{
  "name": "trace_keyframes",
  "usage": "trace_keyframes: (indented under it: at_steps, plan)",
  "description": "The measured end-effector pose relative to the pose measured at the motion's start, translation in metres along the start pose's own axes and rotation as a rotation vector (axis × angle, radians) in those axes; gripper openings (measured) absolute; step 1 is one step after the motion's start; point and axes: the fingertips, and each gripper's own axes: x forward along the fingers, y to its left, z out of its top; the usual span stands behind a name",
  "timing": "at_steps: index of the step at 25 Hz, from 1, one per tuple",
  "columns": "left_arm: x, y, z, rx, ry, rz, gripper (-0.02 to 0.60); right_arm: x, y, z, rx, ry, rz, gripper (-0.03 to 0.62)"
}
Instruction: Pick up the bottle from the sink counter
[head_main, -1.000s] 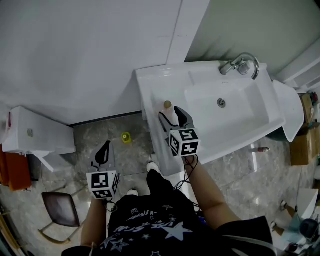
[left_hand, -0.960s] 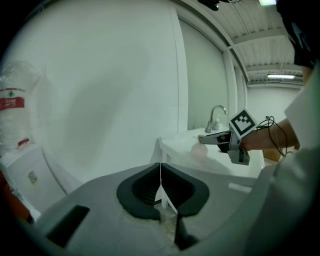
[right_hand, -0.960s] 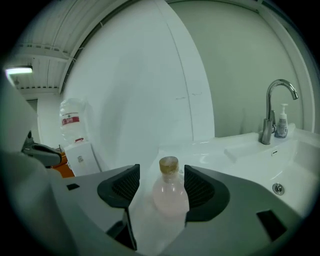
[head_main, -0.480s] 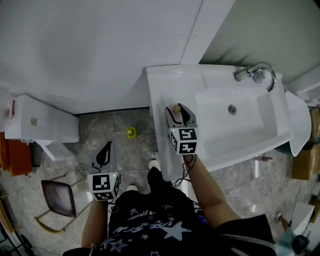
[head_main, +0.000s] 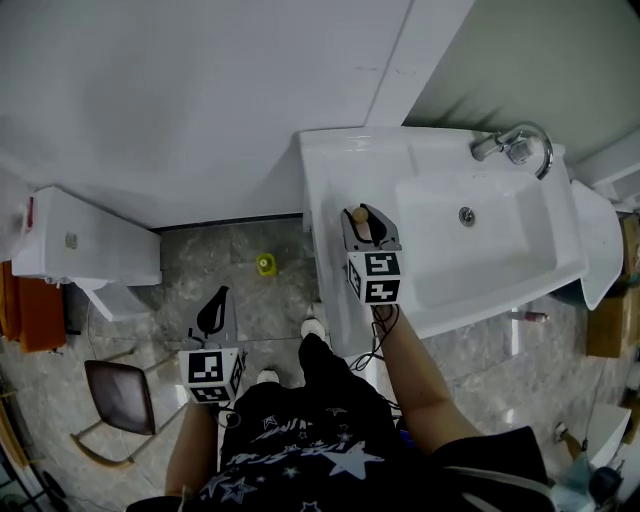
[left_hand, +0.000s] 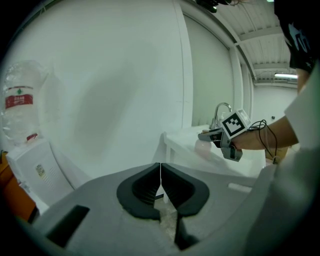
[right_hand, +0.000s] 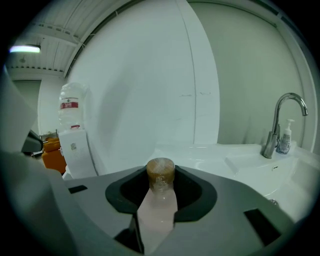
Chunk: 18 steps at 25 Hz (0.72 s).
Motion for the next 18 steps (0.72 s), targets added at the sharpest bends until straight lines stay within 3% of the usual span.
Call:
trace_keyframes:
  at_steps: [10,18]
  plan:
    - [-0.046,0.012,-0.007,0.024,-0.071,-0.063,0.021,-0.074,0.027,0.039,0.004,-0.074,-0.067,0.14]
    - [-0.116,0.016,-0.041,0.077,-0.103,-0.17,0.021,-0.179,0.081,0.035,0.049,-0.113,-0.169,0.14]
